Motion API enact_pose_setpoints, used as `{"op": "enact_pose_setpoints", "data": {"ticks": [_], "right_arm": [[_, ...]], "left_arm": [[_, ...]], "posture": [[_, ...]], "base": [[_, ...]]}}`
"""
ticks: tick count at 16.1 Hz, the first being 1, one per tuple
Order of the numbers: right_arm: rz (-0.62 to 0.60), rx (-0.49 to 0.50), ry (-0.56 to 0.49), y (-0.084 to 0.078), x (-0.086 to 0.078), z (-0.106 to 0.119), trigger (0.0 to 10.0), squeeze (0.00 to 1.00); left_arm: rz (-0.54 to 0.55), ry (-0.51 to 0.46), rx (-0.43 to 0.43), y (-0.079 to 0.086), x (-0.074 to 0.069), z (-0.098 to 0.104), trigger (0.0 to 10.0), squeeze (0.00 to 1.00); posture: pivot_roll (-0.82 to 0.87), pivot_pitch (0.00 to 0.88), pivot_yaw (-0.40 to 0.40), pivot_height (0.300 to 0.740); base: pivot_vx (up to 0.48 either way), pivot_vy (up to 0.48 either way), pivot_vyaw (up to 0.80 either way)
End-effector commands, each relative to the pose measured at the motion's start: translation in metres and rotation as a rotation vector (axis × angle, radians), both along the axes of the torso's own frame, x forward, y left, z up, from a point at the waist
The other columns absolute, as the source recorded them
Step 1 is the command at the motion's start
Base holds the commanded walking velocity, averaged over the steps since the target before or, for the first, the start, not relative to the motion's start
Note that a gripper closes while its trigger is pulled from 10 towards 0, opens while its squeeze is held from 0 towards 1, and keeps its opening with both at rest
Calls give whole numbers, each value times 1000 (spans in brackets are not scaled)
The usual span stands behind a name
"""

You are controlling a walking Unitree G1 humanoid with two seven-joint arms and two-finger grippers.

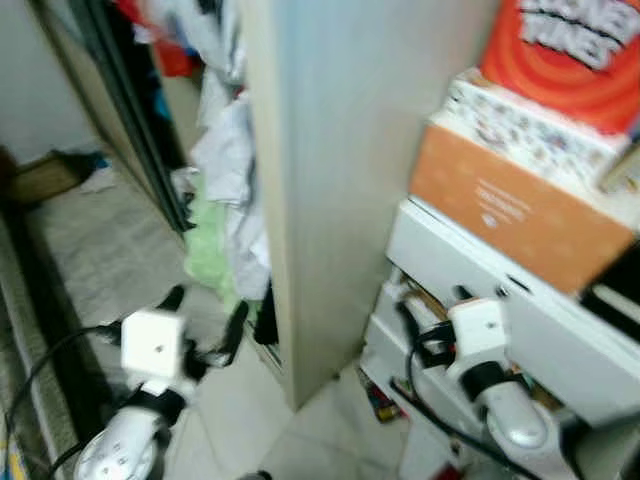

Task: Clean up the room

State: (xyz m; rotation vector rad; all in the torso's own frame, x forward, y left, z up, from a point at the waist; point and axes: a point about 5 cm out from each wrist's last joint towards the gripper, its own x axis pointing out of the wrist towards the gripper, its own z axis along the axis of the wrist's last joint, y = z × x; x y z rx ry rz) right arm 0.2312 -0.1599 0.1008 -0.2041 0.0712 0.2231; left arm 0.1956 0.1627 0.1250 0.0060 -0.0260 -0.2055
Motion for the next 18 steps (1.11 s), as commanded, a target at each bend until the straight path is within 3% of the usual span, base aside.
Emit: {"op": "enact_pose_setpoints", "data": {"ticks": [1,9,16,18], "right_arm": [[-9,-8,9,-7,-3,-1,10000,0],[2,-4,12,-5,-2,-3,10000,0],[2,0,12,-5,-2,-3,10000,0],[5,-3,2,-5,-2,-2,10000,0]], "left_arm": [[-9,-16,-2,-4,-2,3,10000,0],[-10,-11,33,-6,1,2,10000,0],[-20,-21,51,-8,-1,4,10000,0],[-12,-11,43,-8,-4,2,10000,0]], "posture": [[-36,101,-34,740],[-29,99,-30,740],[-27,108,-33,740],[-27,111,-35,740]], "base": [[0,0,800],[0,0,799],[0,0,0],[0,0,800]]}}
